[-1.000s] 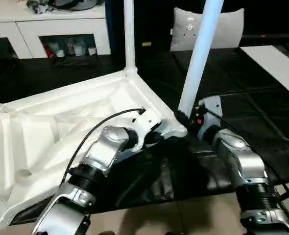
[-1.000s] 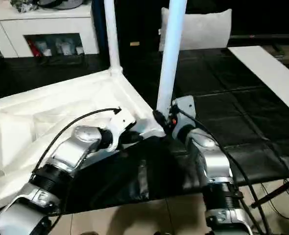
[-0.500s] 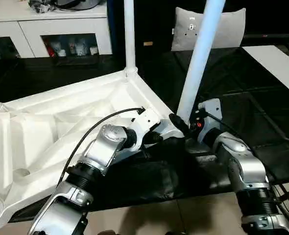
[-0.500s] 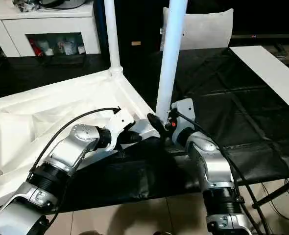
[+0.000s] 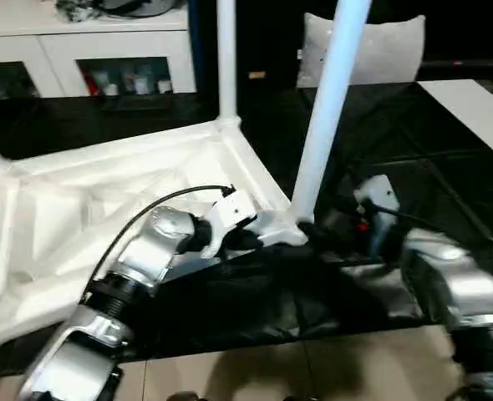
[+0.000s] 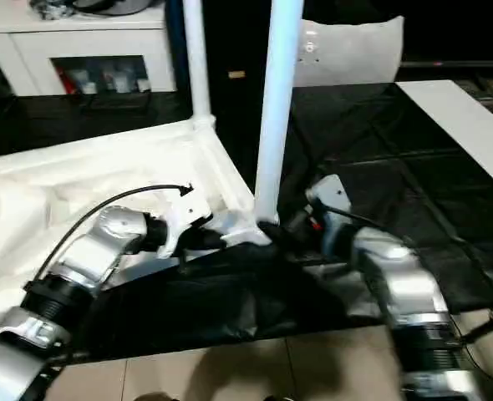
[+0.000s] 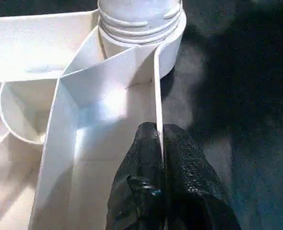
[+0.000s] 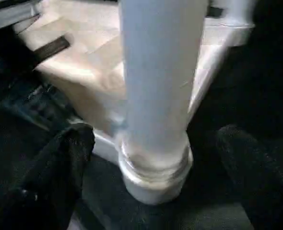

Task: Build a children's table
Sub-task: Rotate leg to tighten

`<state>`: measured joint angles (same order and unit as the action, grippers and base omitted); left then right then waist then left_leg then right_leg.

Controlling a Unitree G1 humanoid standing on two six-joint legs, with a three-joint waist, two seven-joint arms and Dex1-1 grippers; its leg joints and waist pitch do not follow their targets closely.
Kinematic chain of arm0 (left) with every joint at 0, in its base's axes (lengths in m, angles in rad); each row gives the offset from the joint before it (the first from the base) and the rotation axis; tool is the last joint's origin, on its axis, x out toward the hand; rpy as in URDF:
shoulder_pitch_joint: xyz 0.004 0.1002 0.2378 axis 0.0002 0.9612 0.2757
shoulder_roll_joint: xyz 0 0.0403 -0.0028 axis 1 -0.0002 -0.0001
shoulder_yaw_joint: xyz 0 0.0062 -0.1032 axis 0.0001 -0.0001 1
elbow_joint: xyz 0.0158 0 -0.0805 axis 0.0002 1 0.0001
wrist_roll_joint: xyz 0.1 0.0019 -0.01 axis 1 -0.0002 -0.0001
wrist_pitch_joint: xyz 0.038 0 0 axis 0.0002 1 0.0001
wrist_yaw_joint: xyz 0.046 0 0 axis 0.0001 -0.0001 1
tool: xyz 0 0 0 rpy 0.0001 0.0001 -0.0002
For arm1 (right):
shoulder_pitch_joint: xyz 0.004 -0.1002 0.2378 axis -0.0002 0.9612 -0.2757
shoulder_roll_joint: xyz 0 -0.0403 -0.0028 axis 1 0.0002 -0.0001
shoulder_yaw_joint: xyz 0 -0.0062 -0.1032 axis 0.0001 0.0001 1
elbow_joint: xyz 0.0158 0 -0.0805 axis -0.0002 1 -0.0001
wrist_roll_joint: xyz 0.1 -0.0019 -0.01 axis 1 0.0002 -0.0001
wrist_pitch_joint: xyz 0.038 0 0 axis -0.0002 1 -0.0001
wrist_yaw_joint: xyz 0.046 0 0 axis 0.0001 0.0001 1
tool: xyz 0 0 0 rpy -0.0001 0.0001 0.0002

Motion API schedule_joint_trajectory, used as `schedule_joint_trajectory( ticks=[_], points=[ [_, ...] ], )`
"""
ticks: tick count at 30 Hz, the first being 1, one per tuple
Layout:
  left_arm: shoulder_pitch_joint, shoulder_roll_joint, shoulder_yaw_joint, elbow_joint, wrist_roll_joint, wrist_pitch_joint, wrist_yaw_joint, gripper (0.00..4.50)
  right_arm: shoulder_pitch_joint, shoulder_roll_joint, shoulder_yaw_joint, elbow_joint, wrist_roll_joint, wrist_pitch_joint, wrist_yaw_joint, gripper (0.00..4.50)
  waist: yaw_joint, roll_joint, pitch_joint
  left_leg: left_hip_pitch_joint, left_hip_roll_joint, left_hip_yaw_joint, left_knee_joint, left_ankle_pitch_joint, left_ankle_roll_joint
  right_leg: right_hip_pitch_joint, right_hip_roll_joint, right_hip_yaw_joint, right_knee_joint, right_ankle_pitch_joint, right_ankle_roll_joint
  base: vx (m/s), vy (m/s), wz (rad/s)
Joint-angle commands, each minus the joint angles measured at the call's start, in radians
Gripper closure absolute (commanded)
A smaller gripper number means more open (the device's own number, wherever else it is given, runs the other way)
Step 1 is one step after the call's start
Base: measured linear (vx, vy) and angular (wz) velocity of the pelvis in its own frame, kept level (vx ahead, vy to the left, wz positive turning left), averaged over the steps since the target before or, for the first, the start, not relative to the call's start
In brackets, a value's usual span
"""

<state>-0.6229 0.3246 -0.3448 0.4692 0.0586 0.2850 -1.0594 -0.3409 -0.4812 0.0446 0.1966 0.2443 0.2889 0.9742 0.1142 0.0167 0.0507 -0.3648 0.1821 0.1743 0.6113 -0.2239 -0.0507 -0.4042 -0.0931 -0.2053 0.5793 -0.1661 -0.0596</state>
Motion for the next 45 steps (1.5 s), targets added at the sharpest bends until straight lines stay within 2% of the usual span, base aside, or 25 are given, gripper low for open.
schedule_joint_trajectory(
  ticks=[1, 2, 6, 7, 10, 12, 13, 16, 21, 24, 26, 28, 35, 40, 43, 45],
  points=[
    [-0.031, 0.022, -0.029, -0.002, -0.011, -0.064, -0.093, 4.50, 0.012, -0.026, 0.022, -0.025, 0.009, -0.024, 0.081, 0.04, 0.006, -0.010, -0.075, 0.003, 0.067, -0.028, -0.058, -0.006, 0.126, 0.079, -0.097, 0.091, -0.063, -0.186, -0.050, 0.000, 0.000, 0.00],
    [-0.027, 0.053, -0.046, -0.006, -0.030, -0.125, -0.187, 4.50, 0.010, -0.057, 0.037, -0.016, 0.011, -0.038, 0.148, 0.04, 0.012, -0.007, -0.075, 0.004, 0.068, -0.028, -0.059, -0.014, 0.124, 0.077, -0.097, 0.090, -0.065, -0.203, -0.050, 0.000, 0.000, 0.00],
    [-0.025, 0.073, -0.058, -0.010, -0.040, -0.161, -0.247, 4.50, 0.007, -0.079, 0.056, -0.012, 0.018, -0.054, 0.214, 0.04, 0.027, -0.005, -0.077, 0.010, 0.078, -0.029, -0.058, -0.006, 0.118, 0.071, -0.098, 0.093, -0.059, -0.181, -0.067, 0.000, 0.000, 0.00],
    [-0.025, 0.074, -0.060, -0.009, -0.039, -0.165, -0.251, 4.50, 0.007, -0.080, 0.058, -0.013, 0.020, -0.055, 0.221, 0.04, 0.031, -0.001, -0.077, 0.011, 0.078, -0.029, -0.058, -0.008, 0.116, 0.070, -0.099, 0.092, -0.057, -0.178, -0.072, 0.000, 0.000, 0.00],
    [-0.028, 0.099, -0.086, 0.000, -0.029, -0.213, -0.306, 4.50, 0.000, -0.100, 0.086, -0.016, 0.045, -0.062, 0.318, 0.04, 0.042, -0.003, -0.076, 0.012, 0.081, -0.028, -0.060, -0.035, 0.109, 0.071, -0.100, 0.094, -0.058, -0.186, -0.081, 0.000, 0.000, 0.00],
    [-0.028, 0.113, -0.102, 0.002, -0.028, -0.235, -0.350, 4.50, -0.006, -0.108, 0.099, -0.011, 0.057, -0.067, 0.365, 0.04, 0.049, -0.004, -0.074, 0.013, 0.080, -0.027, -0.062, -0.058, 0.095, 0.072, -0.101, 0.093, -0.064, -0.224, -0.070, 0.000, 0.000, 0.00],
    [-0.028, 0.114, -0.103, 0.002, -0.028, -0.235, -0.352, 4.50, -0.006, -0.108, 0.099, -0.011, 0.058, -0.067, 0.367, 0.21, 0.050, -0.009, -0.073, 0.013, 0.077, -0.026, -0.064, -0.068, 0.090, 0.074, -0.101, 0.093, -0.066, -0.248, -0.061, 0.000, 0.000, 0.00],
    [-0.024, 0.133, -0.132, -0.008, -0.014, -0.260, -0.400, 4.50, -0.018, -0.103, 0.121, 0.003, 0.065, -0.070, 0.421, 0.43, 0.049, -0.009, -0.069, 0.017, 0.077, -0.026, -0.067, -0.091, 0.077, 0.071, -0.101, 0.091, -0.074, -0.304, -0.042, 0.000, 0.000, 0.00],
    [-0.022, 0.132, -0.138, -0.012, -0.011, -0.273, -0.411, 4.50, -0.027, -0.094, 0.136, 0.011, 0.061, -0.076, 0.437, 0.85, 0.048, -0.009, -0.066, 0.021, 0.077, -0.028, -0.071, -0.112, 0.059, 0.072, -0.102, 0.091, -0.083, -0.346, -0.025, 0.000, 0.000, 0.00],
    [-0.022, 0.130, -0.143, -0.017, -0.011, -0.278, -0.414, 4.50, -0.032, -0.087, 0.141, 0.017, 0.061, -0.080, 0.437, 0.98, 0.046, -0.011, -0.067, 0.019, 0.075, -0.028, -0.070, -0.100, 0.058, 0.074, -0.102, 0.091, -0.082, -0.341, -0.019, 0.000, 0.000, 0.00],
    [-0.022, 0.127, -0.145, -0.019, -0.011, -0.284, -0.418, 4.50, -0.037, -0.079, 0.144, 0.027, 0.057, -0.084, 0.438, 1.30, 0.047, -0.011, -0.068, 0.017, 0.073, -0.027, -0.069, -0.093, 0.060, 0.074, -0.102, 0.090, -0.082, -0.343, -0.016, 0.000, 0.000, 0.00],
    [-0.023, 0.124, -0.147, -0.021, -0.011, -0.288, -0.420, 4.50, -0.041, -0.069, 0.149, 0.036, 0.052, -0.085, 0.433, 1.34, 0.047, -0.010, -0.068, 0.019, 0.073, -0.027, -0.070, -0.092, 0.061, 0.073, -0.101, 0.089, -0.084, -0.348, -0.013, 0.000, 0.000, 0.00],
    [-0.024, 0.116, -0.149, -0.021, -0.011, -0.295, -0.418, 4.50, -0.043, -0.041, 0.164, 0.039, 0.050, -0.067, 0.421, 2.08, 0.047, -0.008, -0.068, 0.019, 0.080, -0.029, -0.071, -0.090, 0.060, 0.072, -0.102, 0.092, -0.078, -0.315, -0.029, 0.000, 0.000, 0.00],
    [-0.026, 0.113, -0.146, -0.018, -0.011, -0.291, -0.415, 4.50, -0.042, -0.040, 0.170, 0.032, 0.063, -0.036, 0.429, 2.44, 0.047, -0.010, -0.068, 0.019, 0.076, -0.028, -0.071, -0.096, 0.055, 0.073, -0.103, 0.091, -0.082, -0.341, -0.018, 0.000, 0.000, 0.00],
    [-0.023, 0.110, -0.141, -0.019, -0.015, -0.279, -0.409, 4.50, -0.034, -0.039, 0.165, 0.022, 0.076, -0.021, 0.430, 2.51, 0.046, -0.010, -0.068, 0.020, 0.078, -0.029, -0.072, -0.093, 0.056, 0.072, -0.102, 0.091, -0.081, -0.339, -0.016, 0.000, 0.000, 0.00],
    [-0.013, 0.083, -0.102, -0.035, -0.039, -0.190, -0.344, 4.50, -0.002, -0.014, 0.139, -0.039, 0.120, 0.049, 0.371, 2.53, 0.046, -0.011, -0.066, 0.022, 0.081, -0.028, -0.073, -0.088, 0.052, 0.073, -0.103, 0.094, -0.082, -0.334, -0.017, 0.000, 0.000, 0.00]
  ],
)
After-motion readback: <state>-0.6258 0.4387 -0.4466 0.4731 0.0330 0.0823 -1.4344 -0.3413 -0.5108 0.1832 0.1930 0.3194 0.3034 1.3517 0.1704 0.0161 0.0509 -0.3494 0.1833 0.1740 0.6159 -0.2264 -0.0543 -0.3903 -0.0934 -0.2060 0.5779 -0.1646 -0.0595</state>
